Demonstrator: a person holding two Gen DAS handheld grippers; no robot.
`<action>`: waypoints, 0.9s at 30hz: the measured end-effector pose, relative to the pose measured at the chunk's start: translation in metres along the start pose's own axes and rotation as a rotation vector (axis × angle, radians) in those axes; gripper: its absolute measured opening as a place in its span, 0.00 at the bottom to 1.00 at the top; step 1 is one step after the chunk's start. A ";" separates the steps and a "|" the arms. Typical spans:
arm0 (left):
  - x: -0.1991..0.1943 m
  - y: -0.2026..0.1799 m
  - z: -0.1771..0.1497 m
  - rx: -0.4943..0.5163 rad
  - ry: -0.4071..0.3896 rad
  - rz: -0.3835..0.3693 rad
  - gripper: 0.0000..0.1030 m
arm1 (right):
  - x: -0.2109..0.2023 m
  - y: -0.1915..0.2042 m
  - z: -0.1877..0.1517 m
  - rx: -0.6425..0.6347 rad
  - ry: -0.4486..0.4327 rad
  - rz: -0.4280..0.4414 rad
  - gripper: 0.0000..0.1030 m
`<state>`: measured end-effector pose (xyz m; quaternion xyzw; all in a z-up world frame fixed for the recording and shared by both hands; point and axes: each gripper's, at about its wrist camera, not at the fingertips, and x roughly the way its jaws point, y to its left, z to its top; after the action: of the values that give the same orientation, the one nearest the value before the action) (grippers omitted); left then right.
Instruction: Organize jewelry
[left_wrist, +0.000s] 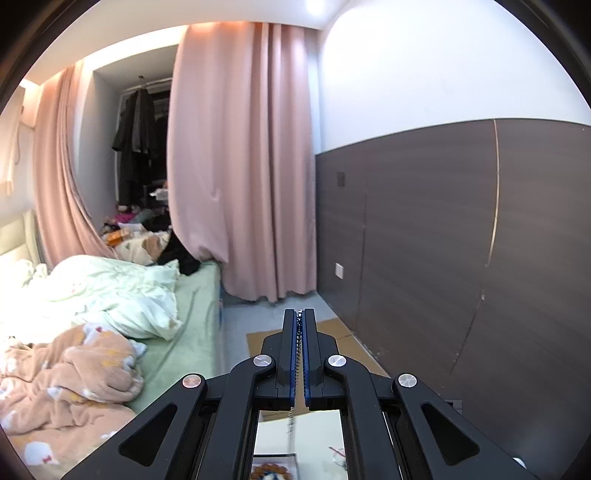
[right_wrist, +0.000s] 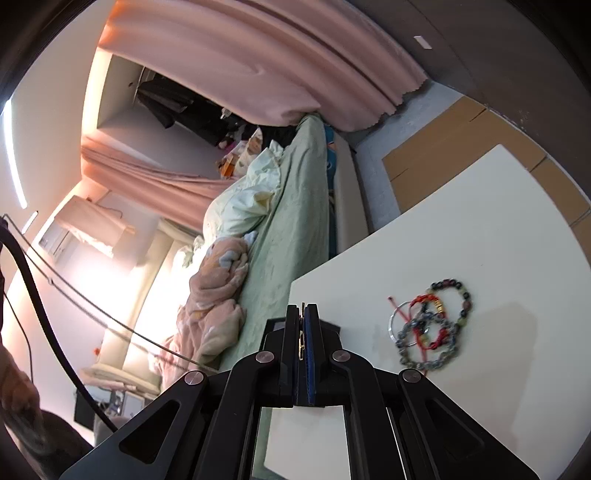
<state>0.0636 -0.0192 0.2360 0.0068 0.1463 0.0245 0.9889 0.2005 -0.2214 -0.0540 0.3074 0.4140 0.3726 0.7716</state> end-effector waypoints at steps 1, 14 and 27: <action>-0.001 0.002 0.002 0.001 -0.003 0.007 0.02 | 0.002 0.002 -0.001 -0.005 0.005 0.000 0.05; 0.015 0.029 -0.012 -0.021 0.032 0.051 0.02 | 0.013 0.014 -0.015 -0.032 0.030 0.013 0.05; 0.062 0.052 -0.091 -0.136 0.179 0.006 0.02 | 0.023 0.024 -0.021 -0.049 0.044 0.030 0.05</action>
<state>0.0943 0.0367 0.1316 -0.0619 0.2320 0.0380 0.9700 0.1834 -0.1858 -0.0540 0.2865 0.4168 0.4007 0.7639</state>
